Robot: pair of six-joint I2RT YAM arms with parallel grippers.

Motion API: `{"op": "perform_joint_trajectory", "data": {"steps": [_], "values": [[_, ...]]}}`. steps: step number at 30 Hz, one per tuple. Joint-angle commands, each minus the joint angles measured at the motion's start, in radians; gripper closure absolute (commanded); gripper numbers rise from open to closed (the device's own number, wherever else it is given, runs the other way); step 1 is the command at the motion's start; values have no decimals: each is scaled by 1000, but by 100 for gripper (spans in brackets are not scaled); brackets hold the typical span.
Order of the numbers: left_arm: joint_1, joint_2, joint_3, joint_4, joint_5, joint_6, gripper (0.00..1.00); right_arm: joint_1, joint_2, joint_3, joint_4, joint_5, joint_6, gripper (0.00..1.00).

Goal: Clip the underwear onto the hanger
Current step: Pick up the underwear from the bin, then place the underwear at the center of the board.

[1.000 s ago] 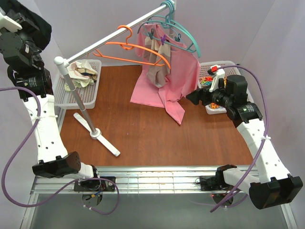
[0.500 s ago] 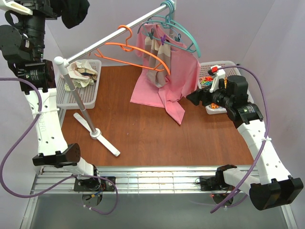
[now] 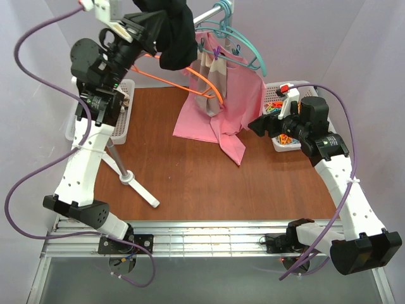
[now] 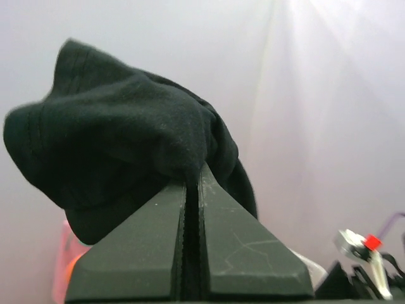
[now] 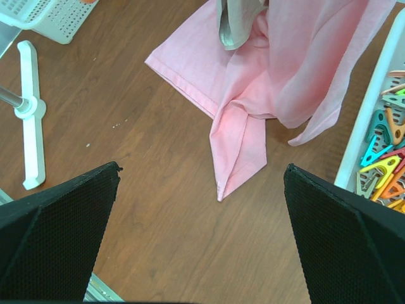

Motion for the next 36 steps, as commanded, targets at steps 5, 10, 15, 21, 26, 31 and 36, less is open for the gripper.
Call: {"op": "perform_joint_trajectory", "data": {"steps": [5, 10, 15, 21, 26, 31, 36], "values": [[-299, -106, -165, -15, -93, 161, 100, 5, 3, 41, -23, 36, -15, 4], [-437, -129, -291, -13, -179, 201, 100, 5, 8, 25, -23, 55, -8, 4], [-556, -189, -432, -21, -302, 239, 100, 5, -3, 1, -28, 93, 3, 4], [-663, -286, -684, -41, -535, 236, 100, 2, -54, -82, -46, 196, -6, 3], [-753, -306, -822, -125, -704, 183, 100, 2, -86, -139, -63, 197, -2, 3], [-769, -303, -961, -161, -713, 123, 100, 2, -98, -176, -72, 199, -3, 4], [-769, -234, -1076, -204, -675, 20, 74, 4, -115, -249, -76, 174, -17, 4]]}}
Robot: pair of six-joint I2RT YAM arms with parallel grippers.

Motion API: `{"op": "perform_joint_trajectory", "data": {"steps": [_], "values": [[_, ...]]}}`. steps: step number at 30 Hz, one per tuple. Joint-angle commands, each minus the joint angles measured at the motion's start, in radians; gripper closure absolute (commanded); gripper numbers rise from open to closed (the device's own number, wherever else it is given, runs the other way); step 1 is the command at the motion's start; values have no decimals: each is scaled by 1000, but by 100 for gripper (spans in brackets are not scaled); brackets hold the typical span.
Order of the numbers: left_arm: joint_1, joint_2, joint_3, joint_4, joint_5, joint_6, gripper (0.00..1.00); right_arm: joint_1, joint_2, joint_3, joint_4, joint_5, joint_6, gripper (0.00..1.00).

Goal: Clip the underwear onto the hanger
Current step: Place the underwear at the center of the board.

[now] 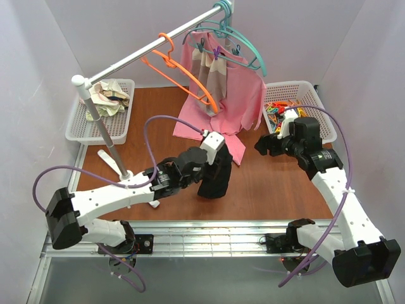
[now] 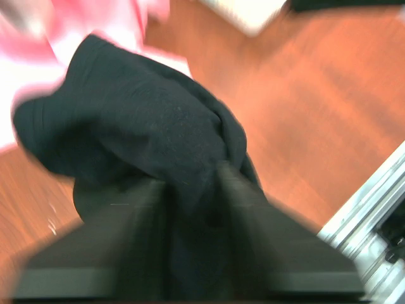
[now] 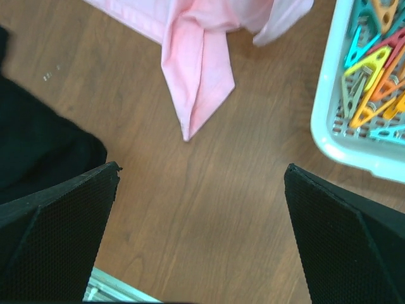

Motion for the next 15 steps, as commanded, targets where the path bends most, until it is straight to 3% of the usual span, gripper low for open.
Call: {"op": "perform_joint_trajectory", "data": {"steps": [1, 2, 3, 5, 10, 15], "values": [[-1, 52, -72, -67, -13, -131, 64, 5, -24, -54, -5, -13, -21, 5], [-1, 75, -82, -94, -5, -165, 56, 8, -32, -66, -5, -18, -25, 6], [-1, 81, -95, -100, 19, -241, 39, 18, -37, -95, -5, -20, -26, 6], [-1, 74, -130, -87, 44, -309, 27, 31, -46, -123, -3, -18, -28, 8], [1, 35, -213, -42, 61, -430, 21, 160, -47, -180, 18, 5, 6, 11], [1, 37, -247, -192, -63, -565, 26, 297, -12, -206, 86, 59, 87, 11]]}}
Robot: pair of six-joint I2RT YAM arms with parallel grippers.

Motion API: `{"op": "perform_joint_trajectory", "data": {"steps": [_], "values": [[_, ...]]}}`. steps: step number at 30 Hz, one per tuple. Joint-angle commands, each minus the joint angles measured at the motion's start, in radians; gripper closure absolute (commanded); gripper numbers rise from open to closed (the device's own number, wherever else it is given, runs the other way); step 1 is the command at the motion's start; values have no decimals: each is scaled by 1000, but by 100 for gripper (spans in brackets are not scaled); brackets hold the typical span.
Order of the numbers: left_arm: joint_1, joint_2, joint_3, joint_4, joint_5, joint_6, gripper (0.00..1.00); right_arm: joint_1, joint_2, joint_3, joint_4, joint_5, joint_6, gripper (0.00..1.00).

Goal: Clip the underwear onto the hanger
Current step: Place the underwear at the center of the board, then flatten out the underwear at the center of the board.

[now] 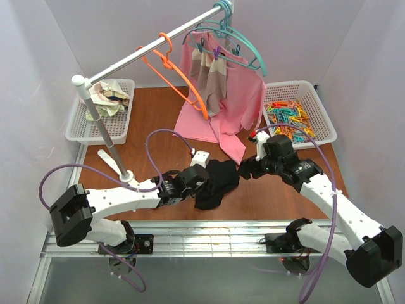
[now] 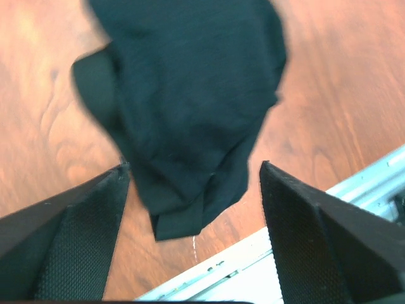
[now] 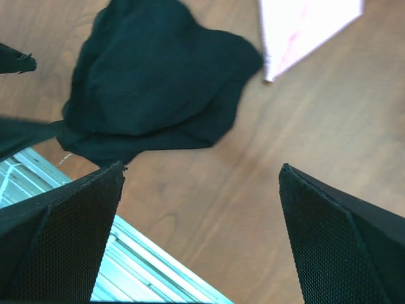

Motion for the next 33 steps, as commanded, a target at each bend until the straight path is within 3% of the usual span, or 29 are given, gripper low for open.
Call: {"op": "perform_joint_trajectory", "data": {"steps": [1, 5, 9, 17, 29, 33], "values": [[2, -13, -16, -137, -101, -154, 30, 52, 31, -15, 89, 32, 66, 11], [1, 29, -36, -127, -141, -191, 36, 84, 98, -20, 160, 34, 89, 12], [22, 72, -59, -7, -97, -139, 43, 86, 184, 1, 215, 14, 95, 13], [45, 139, -67, 136, -43, -59, 46, 93, 307, 21, 270, -47, 98, 16], [64, 176, -93, 210, 35, -28, 76, 112, 399, -3, 315, -125, 103, 27], [62, 153, -99, 208, 21, -22, 92, 116, 436, -15, 341, -159, 106, 47]]}}
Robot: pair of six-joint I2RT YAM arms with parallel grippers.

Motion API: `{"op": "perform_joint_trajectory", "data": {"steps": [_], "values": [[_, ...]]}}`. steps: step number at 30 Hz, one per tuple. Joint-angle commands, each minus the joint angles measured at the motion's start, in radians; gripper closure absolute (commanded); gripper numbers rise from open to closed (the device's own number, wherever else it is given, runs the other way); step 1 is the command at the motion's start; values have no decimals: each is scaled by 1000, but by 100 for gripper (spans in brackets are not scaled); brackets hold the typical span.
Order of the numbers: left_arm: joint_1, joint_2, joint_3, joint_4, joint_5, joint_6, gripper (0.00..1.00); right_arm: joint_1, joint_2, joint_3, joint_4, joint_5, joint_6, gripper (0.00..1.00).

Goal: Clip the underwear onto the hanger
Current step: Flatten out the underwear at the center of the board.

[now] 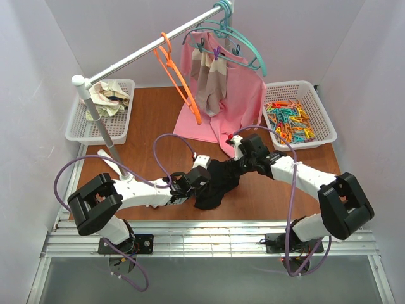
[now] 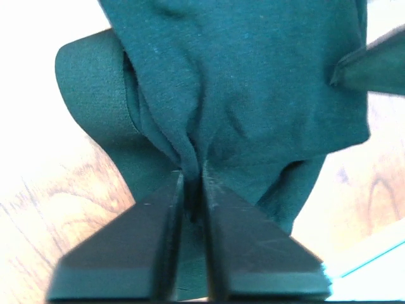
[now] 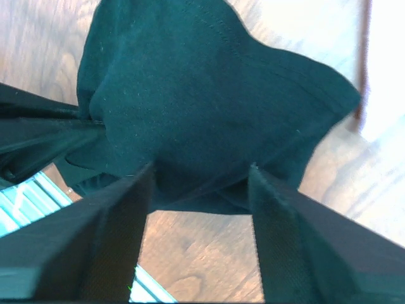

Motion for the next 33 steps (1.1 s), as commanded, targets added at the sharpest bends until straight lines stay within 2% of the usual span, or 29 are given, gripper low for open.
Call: {"op": "perform_joint_trajectory", "data": {"steps": [1, 2, 5, 8, 10, 12, 23, 27, 31, 33], "values": [[4, -39, -15, 10, -10, 15, 97, 8, 37, -3, 56, -54, 1, 50], [4, -57, -18, 9, -12, 13, 100, 11, 46, -3, 60, -65, 1, 52], [4, -96, -34, 1, -20, 2, 100, 9, 80, -1, 69, -76, -4, 59], [5, -126, -40, -17, -35, -5, 100, 9, 100, 1, 72, -78, -8, 72], [4, -159, -32, -45, -53, -10, 100, 11, 98, 2, 71, -73, -10, 90], [4, -195, -28, -60, -66, -10, 100, 9, 80, 4, 60, -65, -13, 99], [-3, -307, 77, -194, -89, 36, 100, 14, -182, 13, -95, 37, 1, 99], [-4, -280, 150, -267, -185, 74, 100, 12, -261, 4, -141, 90, -7, 99], [0, -220, 242, -298, -323, 129, 100, 24, -259, 1, -170, 44, -30, 98], [25, -180, 262, -292, -348, 160, 100, 43, -276, -6, -168, 31, -51, 88]]}}
